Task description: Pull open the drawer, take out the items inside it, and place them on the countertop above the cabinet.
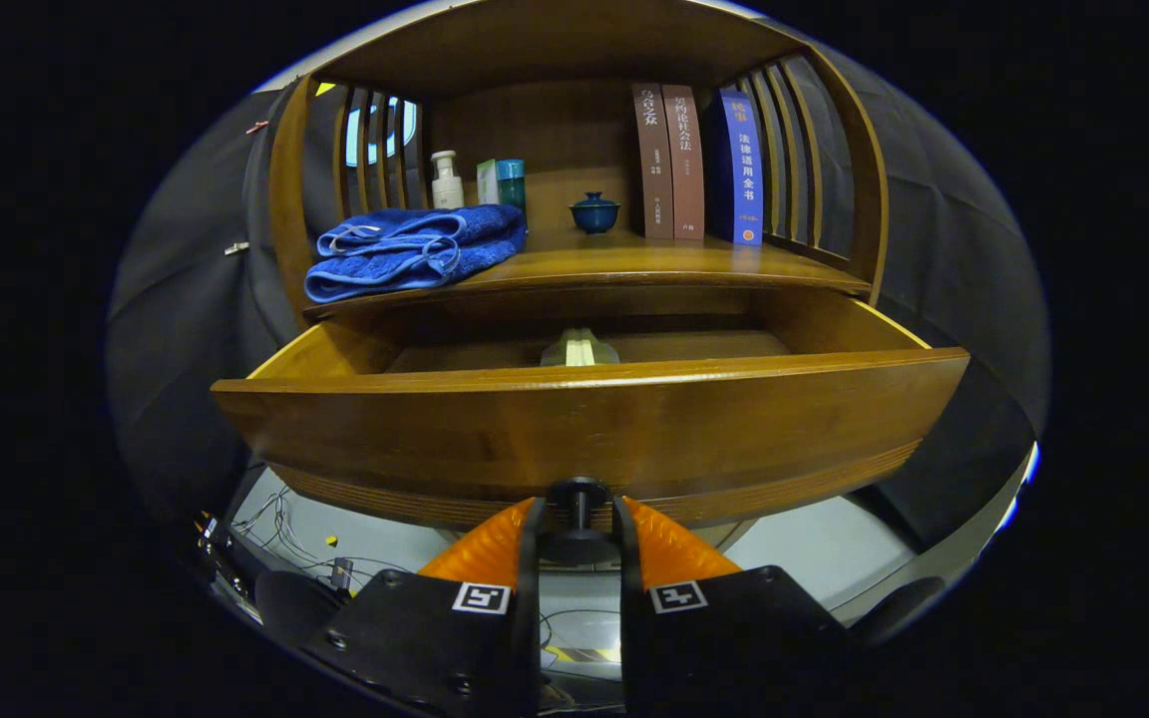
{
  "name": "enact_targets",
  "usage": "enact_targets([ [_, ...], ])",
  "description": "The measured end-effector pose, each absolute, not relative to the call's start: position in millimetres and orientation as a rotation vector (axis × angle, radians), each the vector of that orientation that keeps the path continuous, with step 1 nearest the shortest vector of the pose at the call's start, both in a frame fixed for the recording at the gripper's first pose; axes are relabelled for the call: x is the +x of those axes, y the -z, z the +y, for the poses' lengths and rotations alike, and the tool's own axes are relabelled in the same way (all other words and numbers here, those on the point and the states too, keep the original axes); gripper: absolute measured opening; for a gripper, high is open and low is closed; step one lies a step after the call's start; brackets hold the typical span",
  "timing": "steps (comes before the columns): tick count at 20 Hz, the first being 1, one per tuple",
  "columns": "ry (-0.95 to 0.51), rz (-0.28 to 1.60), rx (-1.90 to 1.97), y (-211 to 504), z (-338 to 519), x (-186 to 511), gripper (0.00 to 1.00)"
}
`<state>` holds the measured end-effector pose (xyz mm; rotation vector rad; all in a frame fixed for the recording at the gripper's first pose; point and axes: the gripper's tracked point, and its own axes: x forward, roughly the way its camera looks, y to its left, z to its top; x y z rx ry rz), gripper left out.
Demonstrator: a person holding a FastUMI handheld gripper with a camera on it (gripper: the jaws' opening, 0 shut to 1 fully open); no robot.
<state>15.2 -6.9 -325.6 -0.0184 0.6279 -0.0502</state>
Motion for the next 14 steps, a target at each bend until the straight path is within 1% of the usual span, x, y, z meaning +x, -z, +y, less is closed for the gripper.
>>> enact_targets([
  [6, 0.05, 0.665, -0.001, 324.4, -8.1, -16.7, 0.36],
  [14, 0.051, 0.715, 0.022, 331.5, -7.5, -37.1, 0.36],
])
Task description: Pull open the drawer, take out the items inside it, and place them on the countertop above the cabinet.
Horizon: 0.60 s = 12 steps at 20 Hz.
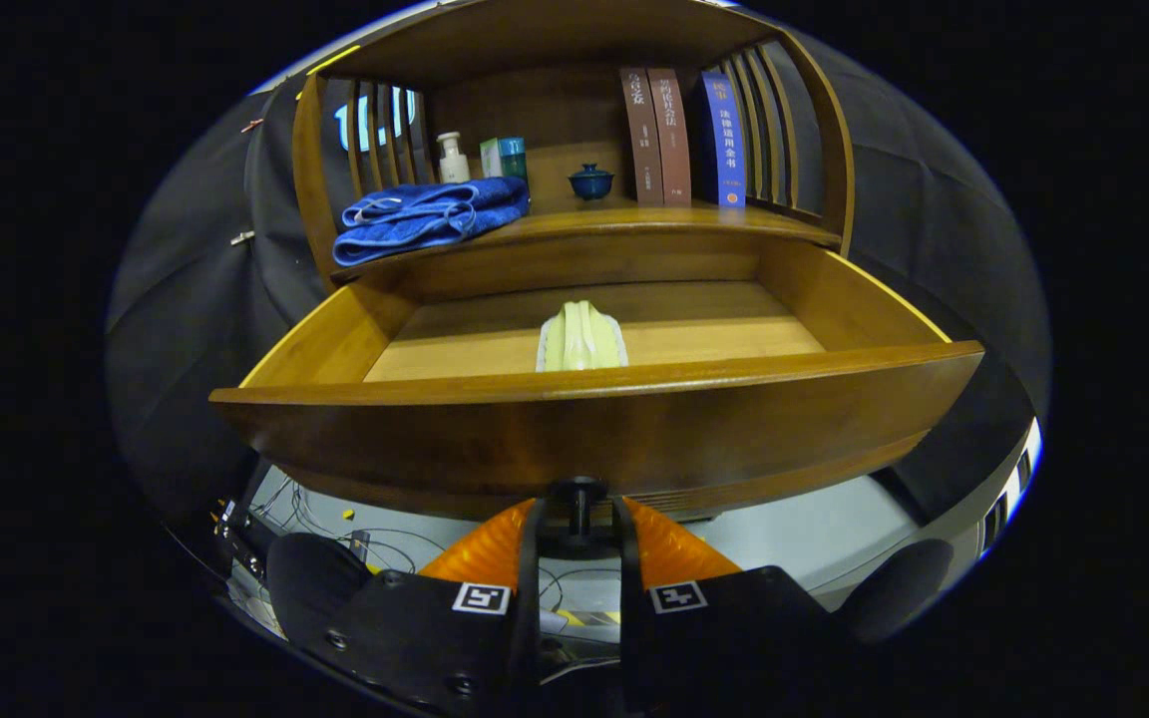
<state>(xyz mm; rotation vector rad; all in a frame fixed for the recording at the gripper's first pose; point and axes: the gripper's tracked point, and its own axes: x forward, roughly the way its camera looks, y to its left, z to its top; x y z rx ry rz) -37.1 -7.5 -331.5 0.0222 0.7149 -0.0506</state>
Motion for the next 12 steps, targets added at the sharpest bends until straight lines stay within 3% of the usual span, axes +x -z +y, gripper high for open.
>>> enact_targets([
  [4, 0.053, 0.721, 0.003, 333.5, -7.2, -39.8, 0.36],
  [11, 0.038, 0.68, -0.04, 294.2, 1.9, -56.7, 0.98],
  [12, 0.033, 0.654, -0.036, 281.5, 4.3, -54.9, 1.0],
])
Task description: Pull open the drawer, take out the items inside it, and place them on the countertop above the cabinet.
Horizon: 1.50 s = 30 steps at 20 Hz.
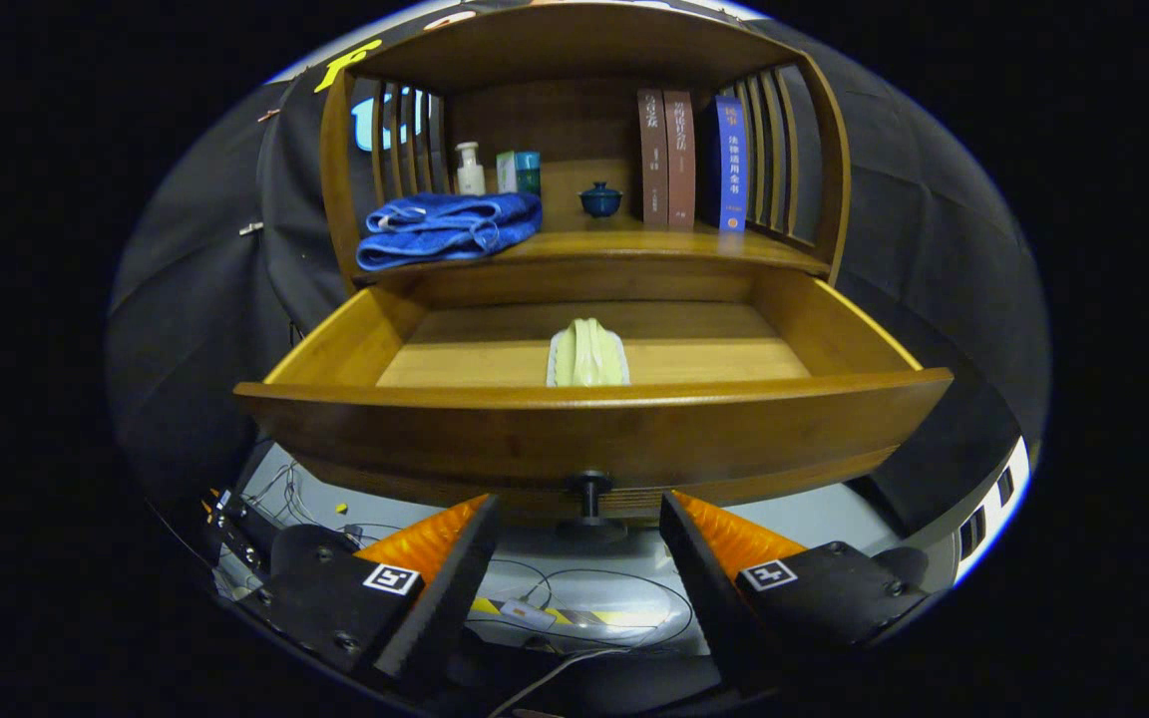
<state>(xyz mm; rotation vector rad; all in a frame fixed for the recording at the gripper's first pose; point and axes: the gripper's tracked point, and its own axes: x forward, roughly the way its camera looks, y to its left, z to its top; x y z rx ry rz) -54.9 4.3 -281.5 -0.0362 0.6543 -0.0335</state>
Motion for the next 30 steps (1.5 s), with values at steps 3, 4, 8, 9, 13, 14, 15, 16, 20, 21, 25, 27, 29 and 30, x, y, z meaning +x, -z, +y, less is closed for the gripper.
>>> enact_targets([
  [3, 0.016, 0.568, -0.019, 235.5, 9.9, -35.5, 1.0],
  [4, 0.008, 0.549, -0.01, 221.1, 11.3, -21.9, 1.0],
  [8, -0.018, 0.564, -0.014, 201.9, 13.5, 37.9, 0.99],
  [9, -0.017, 0.591, -0.024, 206.1, 12.0, 52.7, 0.98],
  [13, 0.0, 0.709, -0.03, 232.5, 5.7, 91.2, 0.98],
  [14, -0.004, 0.732, -0.039, 239.0, 5.6, 98.0, 0.99],
  [15, -0.007, 0.754, -0.047, 245.8, 6.1, 105.9, 0.97],
  [16, -0.007, 0.773, -0.055, 251.0, 5.7, 111.2, 0.96],
  [20, 0.025, 0.858, -0.046, 276.6, -1.6, 132.0, 0.92],
  [21, 0.029, 0.881, -0.045, 283.3, -3.0, 135.3, 0.83],
  [25, 0.024, 0.965, -0.04, 307.3, -1.5, 137.0, 0.73],
  [27, 0.028, 1.001, -0.036, 317.3, -3.0, 135.6, 0.73],
  [29, 0.036, 1.038, -0.026, 326.6, -4.2, 132.0, 0.73],
  [30, 0.037, 1.05, -0.015, 331.0, -4.4, 130.6, 0.73],
])
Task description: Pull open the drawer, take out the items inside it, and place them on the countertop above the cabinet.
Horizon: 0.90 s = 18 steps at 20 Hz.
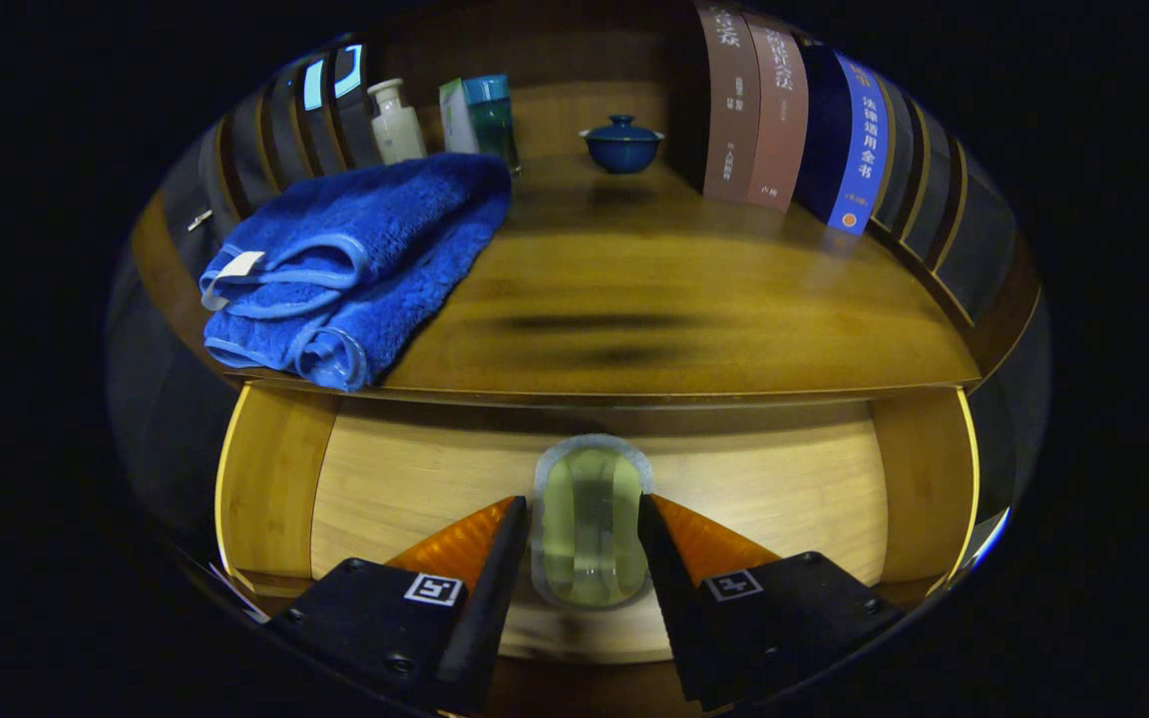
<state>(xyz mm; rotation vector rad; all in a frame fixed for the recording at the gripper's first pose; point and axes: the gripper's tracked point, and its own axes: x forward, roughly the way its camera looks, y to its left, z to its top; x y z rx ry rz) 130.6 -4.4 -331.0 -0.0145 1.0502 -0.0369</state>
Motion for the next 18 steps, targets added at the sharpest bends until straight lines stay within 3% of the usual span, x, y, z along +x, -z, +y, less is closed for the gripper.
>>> enact_targets([
  [2, 0.054, 1.084, 0.002, 339.6, -8.9, 129.3, 0.55],
  [7, 0.057, 1.091, -0.017, 345.3, -13.2, 127.1, 0.28],
  [10, 0.046, 1.079, -0.036, 354.7, -14.9, 130.4, 0.27],
  [11, 0.053, 1.075, -0.047, 348.2, -14.6, 130.2, 0.12],
  [18, 0.034, 1.047, -0.053, 339.0, -12.1, 124.9, 0.12],
])
